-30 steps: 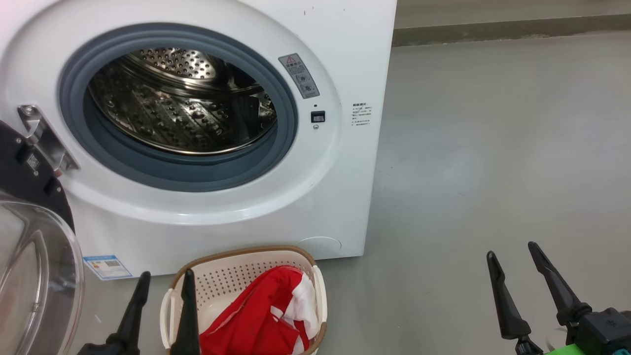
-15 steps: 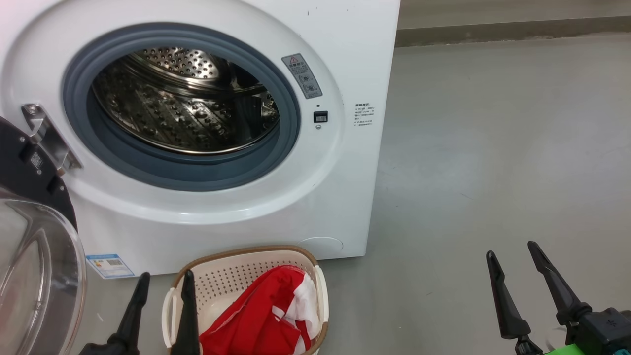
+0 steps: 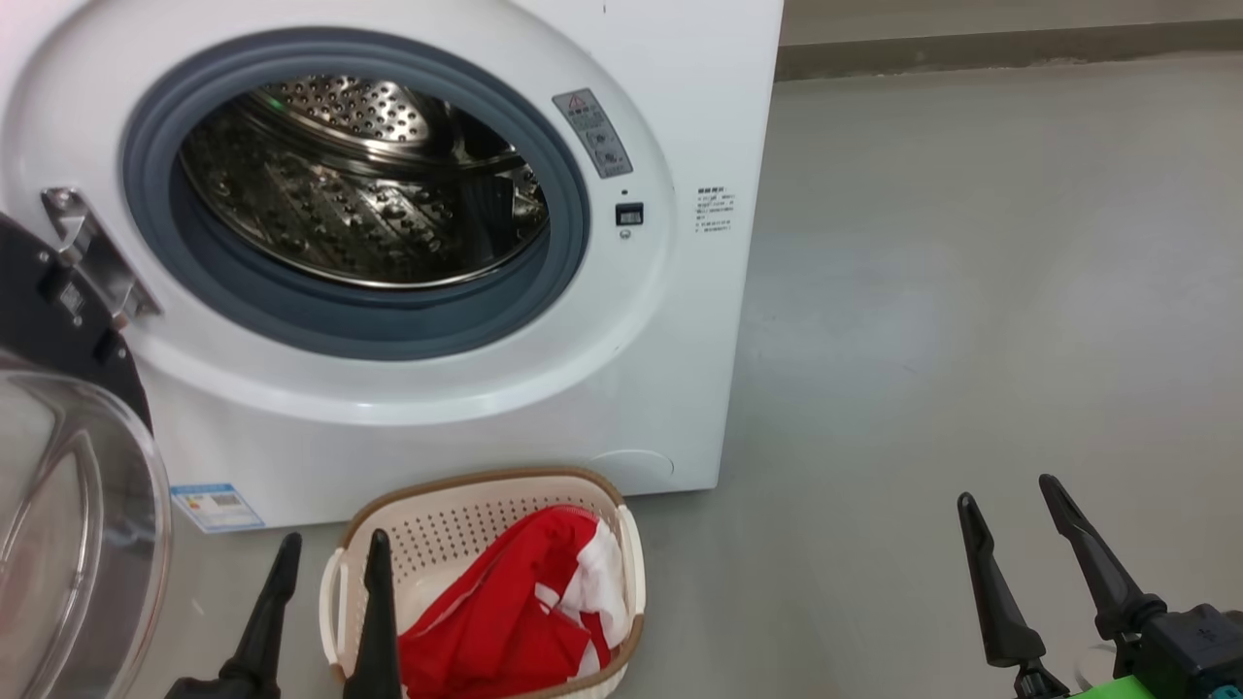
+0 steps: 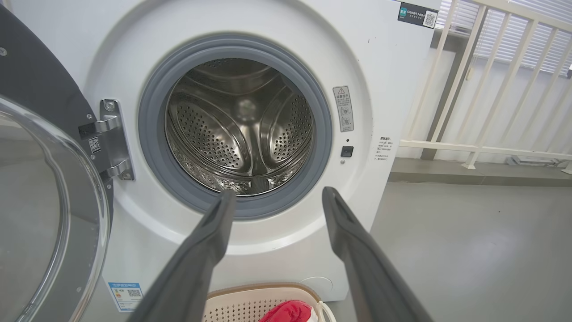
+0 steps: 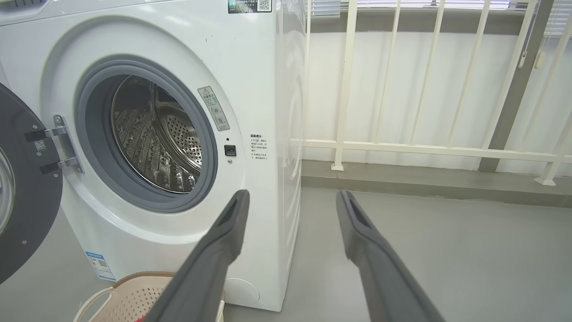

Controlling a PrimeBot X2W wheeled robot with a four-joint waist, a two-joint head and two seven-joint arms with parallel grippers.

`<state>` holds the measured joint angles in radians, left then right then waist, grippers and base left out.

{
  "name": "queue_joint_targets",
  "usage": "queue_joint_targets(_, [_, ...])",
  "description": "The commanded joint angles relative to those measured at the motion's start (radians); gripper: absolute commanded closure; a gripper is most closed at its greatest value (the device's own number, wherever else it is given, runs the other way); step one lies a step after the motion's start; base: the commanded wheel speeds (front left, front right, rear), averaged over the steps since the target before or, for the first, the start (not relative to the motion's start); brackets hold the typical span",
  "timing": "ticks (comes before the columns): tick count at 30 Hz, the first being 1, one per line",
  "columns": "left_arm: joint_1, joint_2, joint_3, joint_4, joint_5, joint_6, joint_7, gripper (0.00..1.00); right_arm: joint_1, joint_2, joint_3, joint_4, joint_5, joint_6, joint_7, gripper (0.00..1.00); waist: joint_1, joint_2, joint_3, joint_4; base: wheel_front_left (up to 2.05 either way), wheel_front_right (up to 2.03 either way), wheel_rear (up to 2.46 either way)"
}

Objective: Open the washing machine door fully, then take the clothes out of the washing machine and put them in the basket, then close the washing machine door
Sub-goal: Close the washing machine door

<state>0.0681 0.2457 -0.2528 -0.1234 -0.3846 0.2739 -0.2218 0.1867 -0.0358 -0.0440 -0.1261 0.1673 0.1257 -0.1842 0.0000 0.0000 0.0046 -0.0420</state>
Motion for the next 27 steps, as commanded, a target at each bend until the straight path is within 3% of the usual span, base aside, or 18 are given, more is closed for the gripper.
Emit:
queue_joint_targets(1, [-0.018,0.020,0.033,-0.031,0.014,0.008,-0.005,0.00,-0.014,-0.014,0.029,-0.030,0.003,0.005,0.001,0.00,0.0000,0.0000,0.002,0.000,-1.51,1.40,0.12])
queue_joint_targets(11, [-0.022,0.023,0.013,-0.035,0.016,0.005,0.008,0.00,-0.012,-0.014,0.028,-0.034,0.000,0.005,0.006,0.00,0.0000,0.0000,0.006,0.011,-1.21,1.16,0.05])
queue_joint_targets(27, [-0.029,0.037,-0.005,-0.036,0.055,0.044,0.046,0.00,-0.016,-0.014,0.038,-0.041,-0.002,0.005,0.010,0.00,0.0000,0.0000,0.025,0.042,-0.06,0.06,0.00])
